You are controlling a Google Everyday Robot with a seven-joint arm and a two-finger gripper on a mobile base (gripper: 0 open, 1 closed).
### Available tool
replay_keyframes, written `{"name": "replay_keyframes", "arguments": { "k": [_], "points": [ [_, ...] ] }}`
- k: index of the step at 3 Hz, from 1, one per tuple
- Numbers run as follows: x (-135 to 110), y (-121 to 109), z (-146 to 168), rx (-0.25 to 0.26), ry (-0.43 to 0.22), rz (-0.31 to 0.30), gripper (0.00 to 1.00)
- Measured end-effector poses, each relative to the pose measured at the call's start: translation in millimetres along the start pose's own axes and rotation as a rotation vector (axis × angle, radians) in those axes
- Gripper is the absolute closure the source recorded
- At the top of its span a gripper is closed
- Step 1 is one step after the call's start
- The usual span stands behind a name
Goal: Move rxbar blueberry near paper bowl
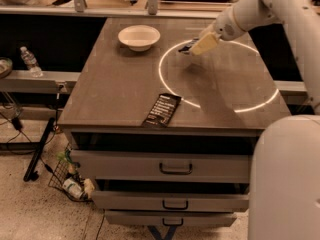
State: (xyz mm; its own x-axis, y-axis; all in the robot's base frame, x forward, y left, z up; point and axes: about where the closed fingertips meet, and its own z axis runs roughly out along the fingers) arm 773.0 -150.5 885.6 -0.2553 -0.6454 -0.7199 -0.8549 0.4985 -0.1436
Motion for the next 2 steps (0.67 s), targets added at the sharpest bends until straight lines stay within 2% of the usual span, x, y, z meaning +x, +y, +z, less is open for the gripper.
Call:
{"name": "replay_keyframes", "arguments": {
  "k": [2],
  "points": [
    [-33.7,7.7,47.1,-0.032,-0.032,-0.064,1.00]
  ]
}}
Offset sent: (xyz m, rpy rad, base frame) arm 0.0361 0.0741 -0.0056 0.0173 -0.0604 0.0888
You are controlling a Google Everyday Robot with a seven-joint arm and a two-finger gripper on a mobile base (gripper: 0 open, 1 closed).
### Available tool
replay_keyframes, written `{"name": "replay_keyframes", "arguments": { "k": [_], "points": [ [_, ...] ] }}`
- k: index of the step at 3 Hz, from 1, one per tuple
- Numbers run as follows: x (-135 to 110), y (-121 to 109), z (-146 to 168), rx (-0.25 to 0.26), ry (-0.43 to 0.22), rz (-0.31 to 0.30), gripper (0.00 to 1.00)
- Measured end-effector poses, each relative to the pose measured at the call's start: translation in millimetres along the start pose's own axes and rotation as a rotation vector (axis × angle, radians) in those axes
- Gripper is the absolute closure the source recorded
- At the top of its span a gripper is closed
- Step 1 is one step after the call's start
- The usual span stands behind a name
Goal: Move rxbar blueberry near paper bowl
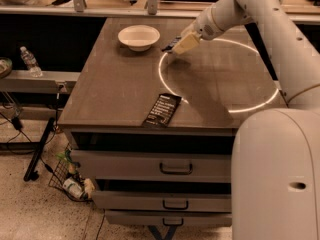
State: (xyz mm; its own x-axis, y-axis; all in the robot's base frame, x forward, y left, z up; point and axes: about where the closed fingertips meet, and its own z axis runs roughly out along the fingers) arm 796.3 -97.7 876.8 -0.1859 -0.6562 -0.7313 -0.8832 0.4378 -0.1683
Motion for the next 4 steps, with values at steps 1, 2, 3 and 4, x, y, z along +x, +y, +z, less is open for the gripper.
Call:
{"name": "replay_keyframes", "arguments": {
  "k": [1,2,3,4],
  "points": [
    [-7.5,6.1,16.6,-0.023,-0.023,0.006,1.00],
    [-15.7,15.8,38.4,-0.059,-0.041,0.010,0.74],
    [-19.2,20.3,48.5,-0.078,-0.048,0.012,0.51],
    [-20.2,18.1,51.7,-0.073,-0.051,0.014,0.28]
  ]
}}
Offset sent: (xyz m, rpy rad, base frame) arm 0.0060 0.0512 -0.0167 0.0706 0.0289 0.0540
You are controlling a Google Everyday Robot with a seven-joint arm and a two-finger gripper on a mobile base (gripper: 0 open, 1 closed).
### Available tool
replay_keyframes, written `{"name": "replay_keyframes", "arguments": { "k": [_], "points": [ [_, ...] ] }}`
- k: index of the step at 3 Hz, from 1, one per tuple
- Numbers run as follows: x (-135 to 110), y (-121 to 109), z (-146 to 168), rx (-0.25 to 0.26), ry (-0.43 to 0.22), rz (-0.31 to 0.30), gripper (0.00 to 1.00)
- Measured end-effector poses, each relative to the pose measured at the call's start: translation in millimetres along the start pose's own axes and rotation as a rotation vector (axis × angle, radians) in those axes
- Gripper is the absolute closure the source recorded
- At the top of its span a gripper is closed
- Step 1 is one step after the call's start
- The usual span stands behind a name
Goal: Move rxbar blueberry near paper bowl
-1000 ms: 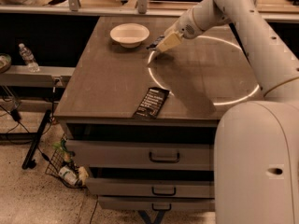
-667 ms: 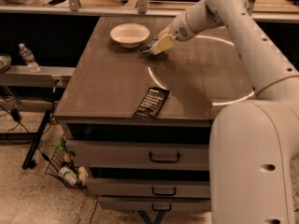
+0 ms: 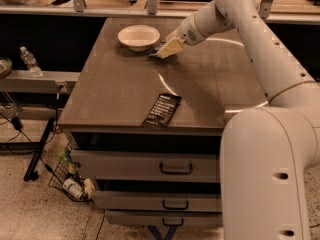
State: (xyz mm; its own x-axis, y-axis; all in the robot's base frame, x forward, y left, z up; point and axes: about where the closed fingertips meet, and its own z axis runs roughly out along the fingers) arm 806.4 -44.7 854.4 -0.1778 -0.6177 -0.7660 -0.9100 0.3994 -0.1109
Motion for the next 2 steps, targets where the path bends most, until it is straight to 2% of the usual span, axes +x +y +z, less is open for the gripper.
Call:
{"name": "replay_keyframes", "arguments": {
  "k": [1,2],
  "points": [
    [-1.9,-4.7,-2.8,0.013,-0.012,0.006,0.04],
    [1.9,-14.8,-22.4,0.056,-0.018,0.027,0.00]
  ]
}}
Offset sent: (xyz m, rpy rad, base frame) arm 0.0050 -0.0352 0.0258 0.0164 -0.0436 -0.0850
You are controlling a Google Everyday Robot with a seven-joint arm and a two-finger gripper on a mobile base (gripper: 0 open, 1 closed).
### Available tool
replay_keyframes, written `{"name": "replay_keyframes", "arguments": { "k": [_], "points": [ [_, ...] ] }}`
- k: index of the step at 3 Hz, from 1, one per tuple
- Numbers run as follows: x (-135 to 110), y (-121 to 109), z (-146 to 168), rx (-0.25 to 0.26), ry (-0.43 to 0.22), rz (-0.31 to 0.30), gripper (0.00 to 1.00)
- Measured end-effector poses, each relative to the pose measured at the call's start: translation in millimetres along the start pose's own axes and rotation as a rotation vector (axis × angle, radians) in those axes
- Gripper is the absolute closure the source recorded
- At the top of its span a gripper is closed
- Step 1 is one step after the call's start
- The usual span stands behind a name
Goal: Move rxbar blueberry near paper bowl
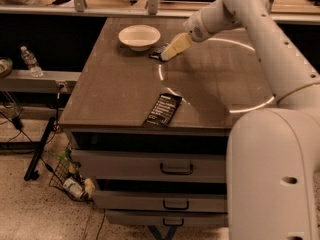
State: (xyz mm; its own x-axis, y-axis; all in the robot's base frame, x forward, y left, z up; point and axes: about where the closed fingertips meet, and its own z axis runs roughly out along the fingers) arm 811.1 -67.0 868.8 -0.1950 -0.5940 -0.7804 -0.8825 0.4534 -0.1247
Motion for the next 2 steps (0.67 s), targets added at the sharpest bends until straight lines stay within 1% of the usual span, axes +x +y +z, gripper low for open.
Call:
{"name": "replay_keyframes", "arguments": {
  "k": [1,2],
  "points": [
    [6.9,-12.0,-26.8,0.050,-0.006,0.031,0.00],
    [-1.3,-25.5,-99.5,0.165,-0.099,0.060,0.00]
  ]
}}
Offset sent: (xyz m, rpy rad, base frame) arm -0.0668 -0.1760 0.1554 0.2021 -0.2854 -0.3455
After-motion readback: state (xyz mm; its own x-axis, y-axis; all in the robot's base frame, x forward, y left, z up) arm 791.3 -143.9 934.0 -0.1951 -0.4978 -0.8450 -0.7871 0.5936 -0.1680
